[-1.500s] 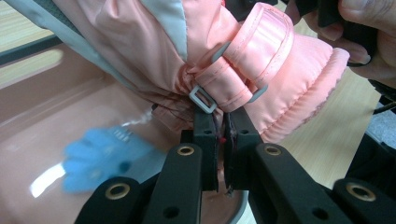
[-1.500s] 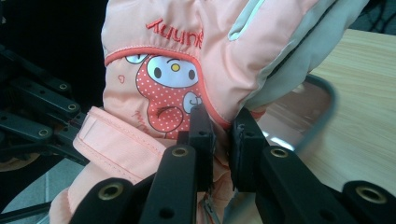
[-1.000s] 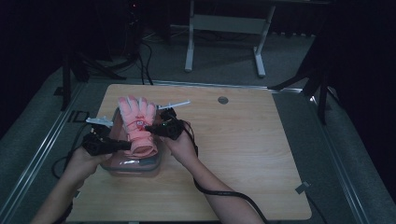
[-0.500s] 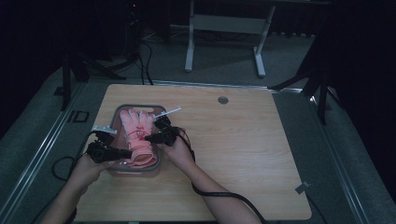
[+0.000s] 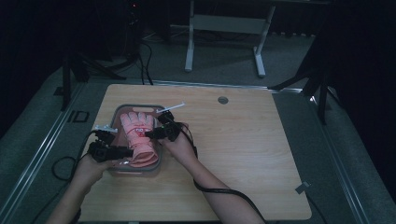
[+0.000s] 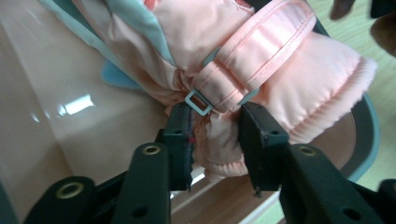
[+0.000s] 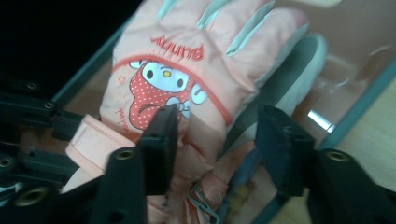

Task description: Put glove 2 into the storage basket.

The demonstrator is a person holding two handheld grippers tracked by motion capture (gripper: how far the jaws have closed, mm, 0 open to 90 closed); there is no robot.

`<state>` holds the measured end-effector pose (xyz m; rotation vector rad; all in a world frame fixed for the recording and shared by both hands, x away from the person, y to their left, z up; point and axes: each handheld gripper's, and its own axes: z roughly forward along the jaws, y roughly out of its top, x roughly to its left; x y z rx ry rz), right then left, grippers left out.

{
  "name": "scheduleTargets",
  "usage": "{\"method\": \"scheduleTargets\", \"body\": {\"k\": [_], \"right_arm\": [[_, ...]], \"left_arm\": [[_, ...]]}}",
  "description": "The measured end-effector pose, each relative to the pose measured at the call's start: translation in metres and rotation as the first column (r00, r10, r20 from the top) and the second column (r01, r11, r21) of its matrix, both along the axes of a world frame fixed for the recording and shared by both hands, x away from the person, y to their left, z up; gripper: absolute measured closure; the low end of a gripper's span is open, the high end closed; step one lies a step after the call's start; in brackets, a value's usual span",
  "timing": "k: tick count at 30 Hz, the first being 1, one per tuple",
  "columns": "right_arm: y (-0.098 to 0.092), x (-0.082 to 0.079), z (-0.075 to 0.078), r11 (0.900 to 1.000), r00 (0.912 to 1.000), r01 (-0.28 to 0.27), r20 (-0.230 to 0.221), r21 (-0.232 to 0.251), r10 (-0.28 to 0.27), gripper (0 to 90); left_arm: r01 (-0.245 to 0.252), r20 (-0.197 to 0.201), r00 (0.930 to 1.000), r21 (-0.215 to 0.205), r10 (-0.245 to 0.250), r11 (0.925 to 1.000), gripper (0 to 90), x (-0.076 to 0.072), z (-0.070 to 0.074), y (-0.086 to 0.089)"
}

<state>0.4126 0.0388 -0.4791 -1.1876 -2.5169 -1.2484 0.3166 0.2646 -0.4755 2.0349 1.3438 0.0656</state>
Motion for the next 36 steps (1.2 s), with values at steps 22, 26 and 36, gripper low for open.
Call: {"method": "scheduleTargets", "body": {"k": [22,26,36], "right_arm": [[-0.05,-0.015,0.036,0.989,0.9796,-0.124,0.168,0.077,0.11,18.4],[-0.06,-0.017,0.039,0.99,0.9782,-0.116,0.182,0.081,0.099,17.9],[-0.082,-0.027,0.042,0.991,0.9643,-0.132,0.236,0.036,0.12,14.8]], "left_arm": [[-0.137,0.357,0.9171,-0.135,0.177,0.9813,14.7,-0.027,0.03,-0.002],[-0.116,0.411,0.8946,-0.164,0.175,0.9796,14.7,-0.035,0.044,-0.012],[0.03,0.456,0.8898,-0.077,0.009,0.9965,14.7,-0.049,0.054,-0.068]]}}
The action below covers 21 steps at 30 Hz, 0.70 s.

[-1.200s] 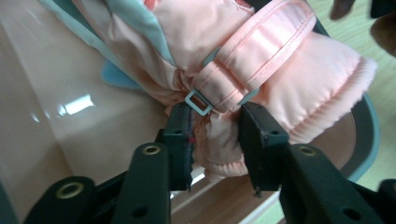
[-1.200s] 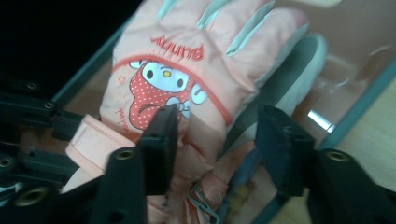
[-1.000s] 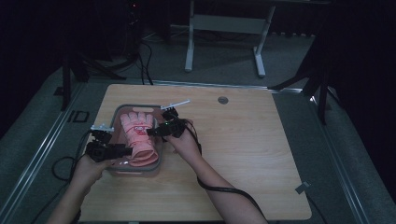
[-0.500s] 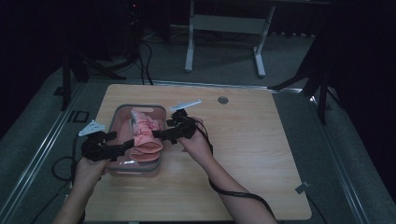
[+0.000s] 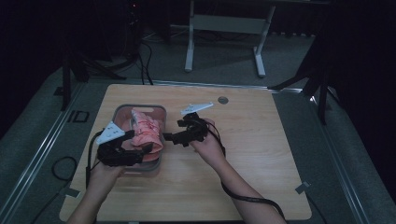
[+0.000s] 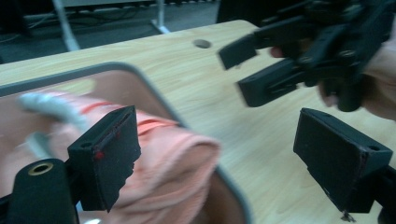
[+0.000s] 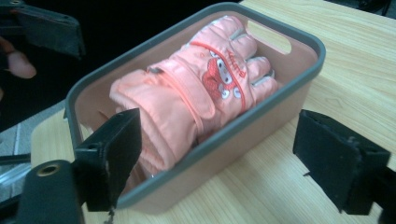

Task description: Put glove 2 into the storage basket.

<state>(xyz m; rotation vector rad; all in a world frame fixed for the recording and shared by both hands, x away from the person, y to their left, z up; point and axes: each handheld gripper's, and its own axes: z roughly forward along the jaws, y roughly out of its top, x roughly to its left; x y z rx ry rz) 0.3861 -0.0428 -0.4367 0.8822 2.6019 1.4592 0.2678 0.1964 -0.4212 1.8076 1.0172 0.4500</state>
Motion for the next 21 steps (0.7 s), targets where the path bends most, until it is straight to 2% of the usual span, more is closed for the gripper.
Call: {"method": "scheduleTargets", "body": {"k": [4,6,12,18,21], "right_arm": [[-0.01,-0.004,-0.003,1.0,1.0,-0.007,0.0,-0.005,0.007,14.8],[-0.014,-0.005,-0.005,1.0,1.0,-0.009,-0.001,-0.012,0.009,14.8],[-0.036,-0.013,-0.014,1.0,1.0,-0.007,0.004,-0.022,0.007,14.8],[-0.053,-0.017,-0.022,1.0,1.0,0.002,0.001,-0.029,-0.002,14.8],[-0.062,-0.02,-0.03,0.999,1.0,0.001,0.0,-0.04,-0.001,14.8]], "left_arm": [[0.057,0.007,0.9983,-0.005,-0.057,0.9984,14.7,-0.005,-0.002,-0.023],[0.064,0.008,0.9979,-0.001,-0.064,0.9979,14.7,-0.005,-0.002,-0.025],[0.134,0.017,0.9909,-0.003,-0.134,0.991,14.7,-0.011,-0.007,-0.05],[0.207,0.013,0.9782,0.021,-0.207,0.9781,14.7,-0.017,-0.017,-0.077],[0.234,0.001,0.9722,0.016,-0.234,0.9721,14.7,-0.019,-0.023,-0.088]]}}
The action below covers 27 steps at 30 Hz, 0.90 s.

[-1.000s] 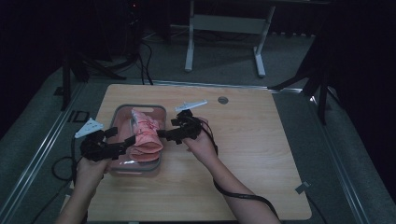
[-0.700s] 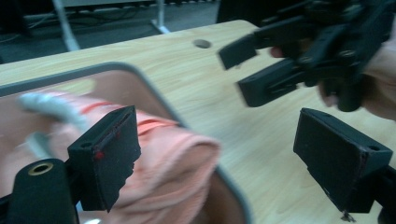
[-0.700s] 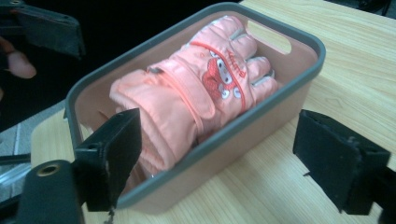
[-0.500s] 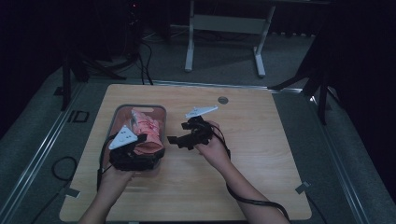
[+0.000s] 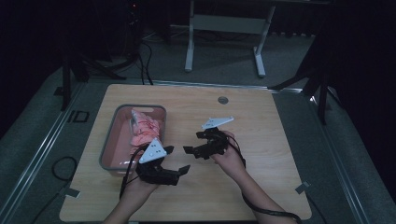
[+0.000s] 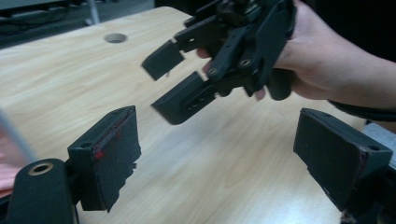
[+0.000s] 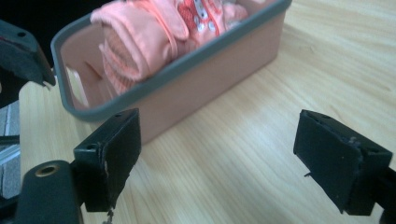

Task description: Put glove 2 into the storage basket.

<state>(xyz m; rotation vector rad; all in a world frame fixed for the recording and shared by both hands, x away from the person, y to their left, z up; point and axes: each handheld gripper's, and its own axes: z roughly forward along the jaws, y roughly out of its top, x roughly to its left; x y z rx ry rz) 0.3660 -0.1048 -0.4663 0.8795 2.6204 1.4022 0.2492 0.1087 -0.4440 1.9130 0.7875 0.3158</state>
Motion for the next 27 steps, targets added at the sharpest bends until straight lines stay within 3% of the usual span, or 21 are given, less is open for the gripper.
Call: {"method": "scheduleTargets", "body": {"k": [5,13,16,27], "right_arm": [[-0.013,-0.008,-0.017,1.0,0.9999,-0.005,0.009,-0.009,0.005,14.8],[-0.023,-0.016,-0.038,0.999,0.9993,-0.034,0.011,-0.024,0.035,14.4],[-0.026,-0.022,-0.05,0.998,0.9982,-0.051,0.031,-0.028,0.052,13.9],[-0.035,-0.032,-0.072,0.998,0.9978,-0.053,0.039,-0.032,0.054,13.7]], "left_arm": [[0.056,-0.013,0.9983,0.012,-0.056,0.9983,14.7,-0.004,-0.017,-0.018],[0.092,-0.028,0.9953,0.006,-0.092,0.9957,14.7,-0.006,-0.034,-0.031],[0.106,-0.033,0.9938,0.011,-0.106,0.9943,14.7,-0.009,-0.043,-0.038],[0.141,-0.048,0.989,0.03,-0.14,0.9895,14.7,-0.013,-0.061,-0.05]]}}
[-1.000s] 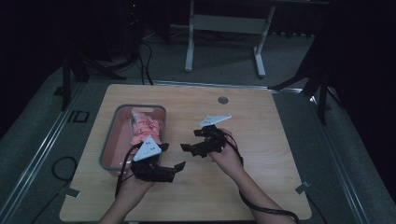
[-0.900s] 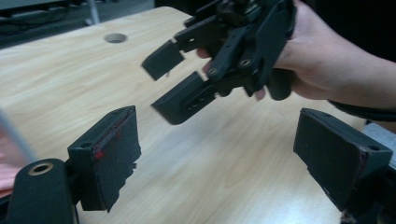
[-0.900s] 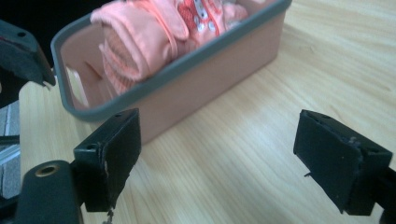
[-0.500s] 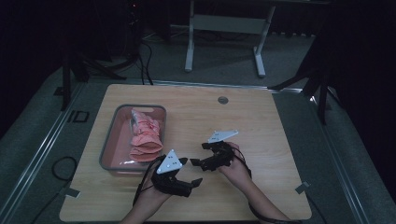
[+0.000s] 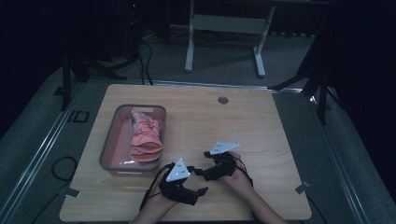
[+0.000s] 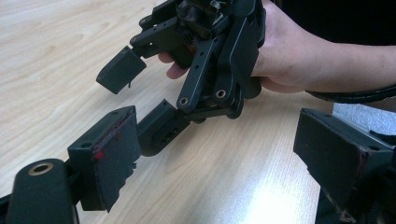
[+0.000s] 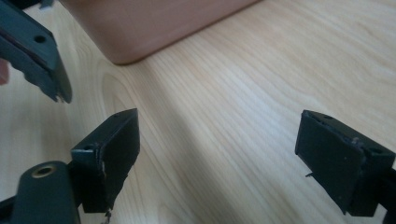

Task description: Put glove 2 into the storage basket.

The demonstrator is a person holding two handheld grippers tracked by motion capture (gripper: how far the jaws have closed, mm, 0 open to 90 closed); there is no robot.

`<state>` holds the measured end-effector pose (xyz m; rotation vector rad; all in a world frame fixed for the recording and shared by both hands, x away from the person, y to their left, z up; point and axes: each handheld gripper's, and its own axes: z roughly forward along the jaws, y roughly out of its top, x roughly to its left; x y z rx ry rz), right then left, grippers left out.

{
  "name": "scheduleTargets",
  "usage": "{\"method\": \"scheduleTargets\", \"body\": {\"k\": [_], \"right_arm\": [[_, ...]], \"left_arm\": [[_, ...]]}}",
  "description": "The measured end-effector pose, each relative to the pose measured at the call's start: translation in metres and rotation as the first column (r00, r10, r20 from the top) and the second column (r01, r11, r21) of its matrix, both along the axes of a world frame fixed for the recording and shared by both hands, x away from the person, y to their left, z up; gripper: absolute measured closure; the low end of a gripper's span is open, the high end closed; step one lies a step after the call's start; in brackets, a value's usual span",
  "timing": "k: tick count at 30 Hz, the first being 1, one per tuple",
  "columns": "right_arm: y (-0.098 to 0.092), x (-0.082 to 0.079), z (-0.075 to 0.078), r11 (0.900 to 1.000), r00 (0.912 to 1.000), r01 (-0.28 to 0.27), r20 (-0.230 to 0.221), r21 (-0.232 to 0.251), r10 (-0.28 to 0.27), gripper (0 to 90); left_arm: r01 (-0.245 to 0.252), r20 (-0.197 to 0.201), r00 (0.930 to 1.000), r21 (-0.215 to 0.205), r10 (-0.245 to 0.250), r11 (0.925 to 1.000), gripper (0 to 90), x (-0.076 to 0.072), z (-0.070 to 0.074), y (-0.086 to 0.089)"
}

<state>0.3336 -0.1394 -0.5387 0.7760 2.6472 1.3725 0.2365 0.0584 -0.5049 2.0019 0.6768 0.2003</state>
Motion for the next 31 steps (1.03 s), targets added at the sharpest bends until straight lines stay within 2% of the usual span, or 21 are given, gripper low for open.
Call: {"method": "scheduleTargets", "body": {"k": [7,15,21,31], "right_arm": [[-0.008,-0.002,-0.009,1.0,1.0,0.01,0.001,0.015,-0.01,13.6],[-0.026,-0.007,-0.012,0.999,0.9986,0.039,0.036,0.021,-0.039,13.6],[-0.032,-0.007,-0.013,0.998,0.9977,0.054,0.04,0.026,-0.055,13.6],[-0.032,-0.006,-0.014,0.998,0.9971,0.06,0.046,0.008,-0.06,13.5]], "left_arm": [[0.006,0.005,1.0,0.023,-0.006,0.9997,14.6,0.0,-0.011,-0.004],[0.019,0.0,0.9998,0.039,-0.019,0.999,14.7,0.001,-0.023,-0.007],[0.021,-0.008,0.9998,0.032,-0.021,0.9993,14.7,0.002,-0.026,-0.005],[0.024,-0.017,0.9996,0.024,-0.024,0.9994,14.7,0.002,-0.029,-0.003]]}}
